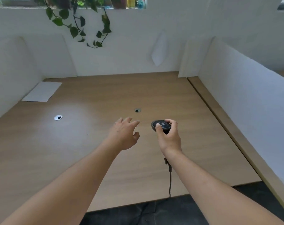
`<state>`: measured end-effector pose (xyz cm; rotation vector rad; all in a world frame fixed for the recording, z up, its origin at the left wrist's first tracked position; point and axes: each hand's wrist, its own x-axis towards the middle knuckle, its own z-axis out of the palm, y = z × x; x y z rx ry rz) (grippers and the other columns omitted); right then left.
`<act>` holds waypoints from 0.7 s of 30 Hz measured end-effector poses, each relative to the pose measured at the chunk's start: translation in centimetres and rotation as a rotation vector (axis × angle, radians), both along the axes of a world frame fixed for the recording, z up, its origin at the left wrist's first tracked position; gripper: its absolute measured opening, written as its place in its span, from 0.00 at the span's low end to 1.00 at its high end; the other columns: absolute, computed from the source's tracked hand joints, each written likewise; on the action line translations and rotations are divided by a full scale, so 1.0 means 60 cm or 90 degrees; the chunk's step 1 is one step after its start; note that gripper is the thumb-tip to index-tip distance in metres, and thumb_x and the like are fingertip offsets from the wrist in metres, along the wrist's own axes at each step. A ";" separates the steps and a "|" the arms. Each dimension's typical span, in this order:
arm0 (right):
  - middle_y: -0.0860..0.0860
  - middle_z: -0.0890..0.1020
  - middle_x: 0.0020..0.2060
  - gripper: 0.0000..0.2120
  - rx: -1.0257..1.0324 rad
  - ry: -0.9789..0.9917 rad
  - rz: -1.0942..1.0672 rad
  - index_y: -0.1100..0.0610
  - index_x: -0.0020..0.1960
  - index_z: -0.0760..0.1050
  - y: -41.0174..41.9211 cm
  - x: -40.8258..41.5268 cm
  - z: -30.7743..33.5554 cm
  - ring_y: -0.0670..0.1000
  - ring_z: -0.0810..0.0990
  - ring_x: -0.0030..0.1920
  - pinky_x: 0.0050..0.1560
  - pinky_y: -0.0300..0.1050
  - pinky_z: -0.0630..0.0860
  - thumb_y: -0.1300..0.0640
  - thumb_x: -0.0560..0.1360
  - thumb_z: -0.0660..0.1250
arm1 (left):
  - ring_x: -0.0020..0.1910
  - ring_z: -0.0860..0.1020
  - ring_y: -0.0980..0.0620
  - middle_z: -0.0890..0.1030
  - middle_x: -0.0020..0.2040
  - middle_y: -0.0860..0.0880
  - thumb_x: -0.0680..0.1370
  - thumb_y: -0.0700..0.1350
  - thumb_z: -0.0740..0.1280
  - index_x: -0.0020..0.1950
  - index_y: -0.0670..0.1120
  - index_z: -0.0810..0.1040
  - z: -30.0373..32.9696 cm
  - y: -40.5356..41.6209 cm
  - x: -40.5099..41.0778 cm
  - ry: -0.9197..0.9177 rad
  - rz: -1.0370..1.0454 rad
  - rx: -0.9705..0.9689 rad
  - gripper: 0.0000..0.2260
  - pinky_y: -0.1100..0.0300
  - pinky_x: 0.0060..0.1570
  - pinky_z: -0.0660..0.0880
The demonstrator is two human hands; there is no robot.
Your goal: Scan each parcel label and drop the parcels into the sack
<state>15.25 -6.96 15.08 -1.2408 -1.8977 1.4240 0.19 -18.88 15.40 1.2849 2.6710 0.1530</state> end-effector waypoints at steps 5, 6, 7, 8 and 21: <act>0.37 0.80 0.48 0.14 -0.021 -0.036 -0.031 0.42 0.64 0.68 0.055 -0.054 -0.031 0.49 0.81 0.49 0.49 0.46 0.73 0.44 0.83 0.69 | 0.75 0.66 0.39 0.67 0.79 0.45 0.83 0.56 0.61 0.80 0.54 0.67 -0.028 0.059 -0.063 -0.023 -0.028 -0.013 0.25 0.45 0.74 0.66; 0.37 0.80 0.48 0.14 -0.025 -0.046 -0.033 0.42 0.64 0.68 0.062 -0.061 -0.035 0.50 0.81 0.50 0.50 0.48 0.74 0.44 0.82 0.69 | 0.75 0.66 0.39 0.67 0.79 0.45 0.83 0.56 0.61 0.80 0.54 0.67 -0.031 0.067 -0.070 -0.029 -0.030 -0.013 0.25 0.46 0.73 0.67; 0.37 0.80 0.48 0.14 -0.031 -0.057 -0.035 0.42 0.64 0.69 0.073 -0.072 -0.043 0.51 0.82 0.50 0.51 0.49 0.76 0.43 0.82 0.69 | 0.75 0.66 0.40 0.67 0.79 0.45 0.83 0.56 0.61 0.80 0.54 0.68 -0.037 0.078 -0.081 -0.037 -0.031 -0.014 0.24 0.46 0.73 0.68; 0.37 0.80 0.49 0.14 -0.036 -0.066 -0.034 0.41 0.64 0.69 0.085 -0.083 -0.052 0.51 0.82 0.50 0.52 0.50 0.78 0.43 0.82 0.69 | 0.74 0.66 0.40 0.68 0.79 0.45 0.83 0.55 0.61 0.80 0.54 0.68 -0.043 0.089 -0.091 -0.044 -0.030 -0.015 0.24 0.46 0.72 0.68; 0.36 0.79 0.49 0.19 -0.121 -0.160 0.080 0.44 0.69 0.68 0.241 -0.231 -0.258 0.41 0.79 0.47 0.45 0.45 0.73 0.39 0.83 0.67 | 0.81 0.58 0.37 0.61 0.83 0.46 0.84 0.54 0.61 0.82 0.55 0.65 -0.217 0.224 -0.186 -0.142 0.082 -0.078 0.25 0.43 0.76 0.64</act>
